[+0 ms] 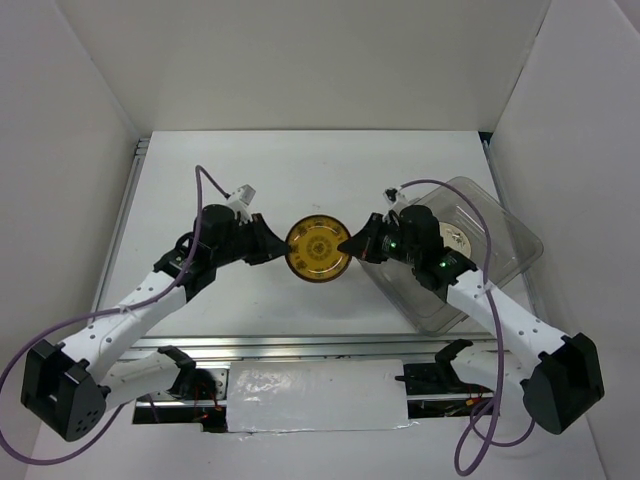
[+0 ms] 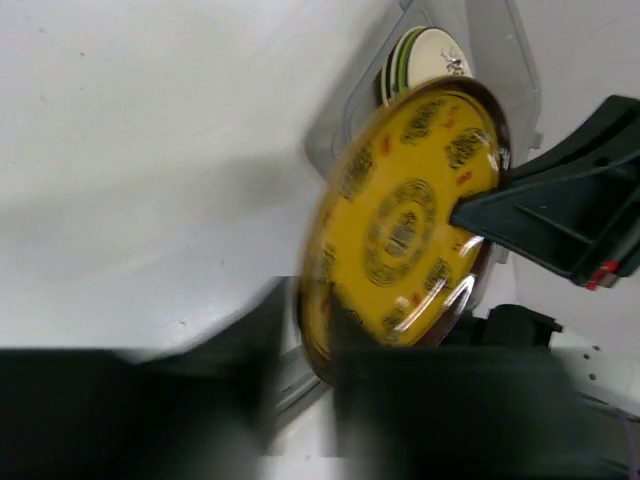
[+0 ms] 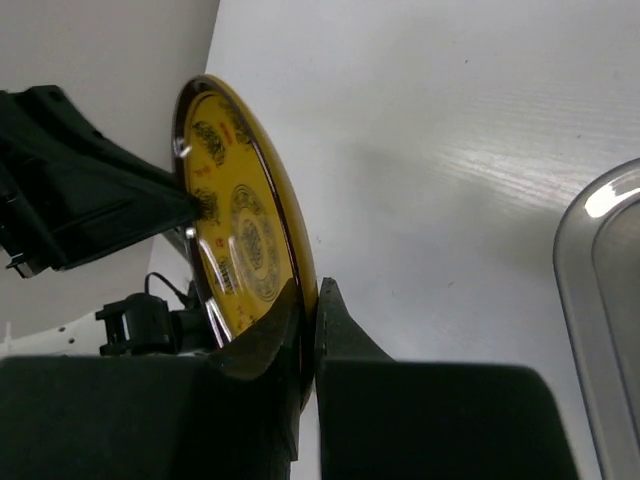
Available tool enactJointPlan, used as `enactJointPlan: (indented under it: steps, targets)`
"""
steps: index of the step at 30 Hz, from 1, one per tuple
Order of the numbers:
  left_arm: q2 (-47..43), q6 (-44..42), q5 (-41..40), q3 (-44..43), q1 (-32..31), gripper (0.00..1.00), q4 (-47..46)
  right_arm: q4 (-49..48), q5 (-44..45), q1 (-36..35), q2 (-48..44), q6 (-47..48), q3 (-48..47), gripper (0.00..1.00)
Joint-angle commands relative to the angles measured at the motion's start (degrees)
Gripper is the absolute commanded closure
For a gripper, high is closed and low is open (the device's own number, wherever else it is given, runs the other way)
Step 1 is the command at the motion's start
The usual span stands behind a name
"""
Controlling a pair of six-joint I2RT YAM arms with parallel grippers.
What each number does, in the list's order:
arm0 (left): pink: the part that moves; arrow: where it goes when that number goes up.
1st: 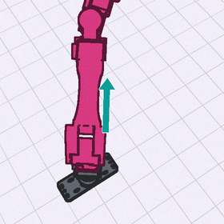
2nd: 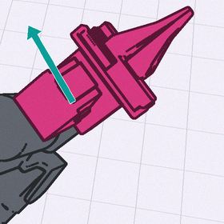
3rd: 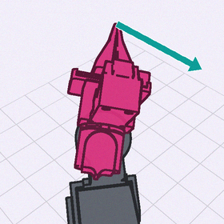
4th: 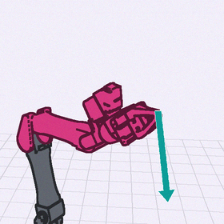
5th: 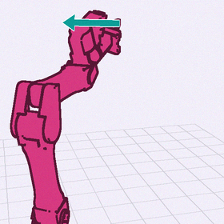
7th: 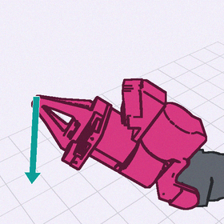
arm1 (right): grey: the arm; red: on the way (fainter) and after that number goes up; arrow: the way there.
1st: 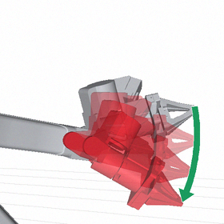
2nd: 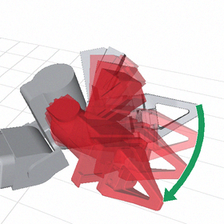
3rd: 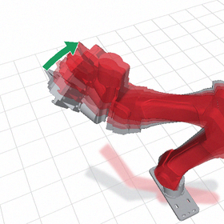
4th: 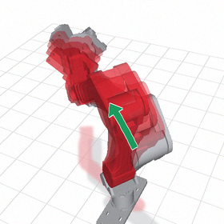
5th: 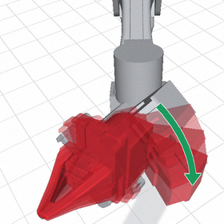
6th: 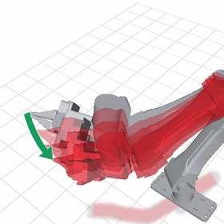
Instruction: Place the plates into the plastic bin on the countertop
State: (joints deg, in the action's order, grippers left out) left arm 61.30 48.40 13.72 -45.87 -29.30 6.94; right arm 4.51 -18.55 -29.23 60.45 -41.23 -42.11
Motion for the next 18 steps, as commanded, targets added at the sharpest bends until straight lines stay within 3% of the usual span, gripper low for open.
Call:
enactJointPlan:
  steps: [1,2,5,6,9,10,13,18]
  targets:
    - [-2.67,0.64,-0.42,-2.20,-0.15,0.09,0.16,-0.57,6.40,-0.12,-1.90,-0.51,1.50,1.00]
    - [-3.20,0.64,-2.62,-3.69,-0.23,0.01,4.62,1.70,8.24,0.14,-3.74,-0.86,1.41,1.00]
    - [-7.49,0.64,-13.34,-5.54,-1.46,0.01,11.67,8.98,16.42,6.88,-6.99,-2.35,1.59,1.00]
    - [-10.99,0.55,-18.76,-5.64,-2.07,0.01,15.70,10.76,18.35,13.35,-7.79,-3.06,2.11,1.00]
    - [-16.81,-0.32,-23.37,-4.94,-2.96,0.01,21.79,13.77,18.37,24.19,-12.09,-4.55,5.53,1.00]
    - [-20.31,-0.67,-25.04,-4.59,-2.96,0.01,23.11,12.98,17.67,31.45,-13.76,-4.73,6.68,1.00]
    - [-24.46,-2.34,-26.37,-5.11,-2.87,0.01,28.47,10.44,11.81,42.63,-14.13,-4.65,10.20,1.00]
    - [-25.35,-4.72,-26.90,-6.25,-2.78,0.01,33.13,7.79,6.07,51.11,-7.55,-3.07,9.95,1.00]
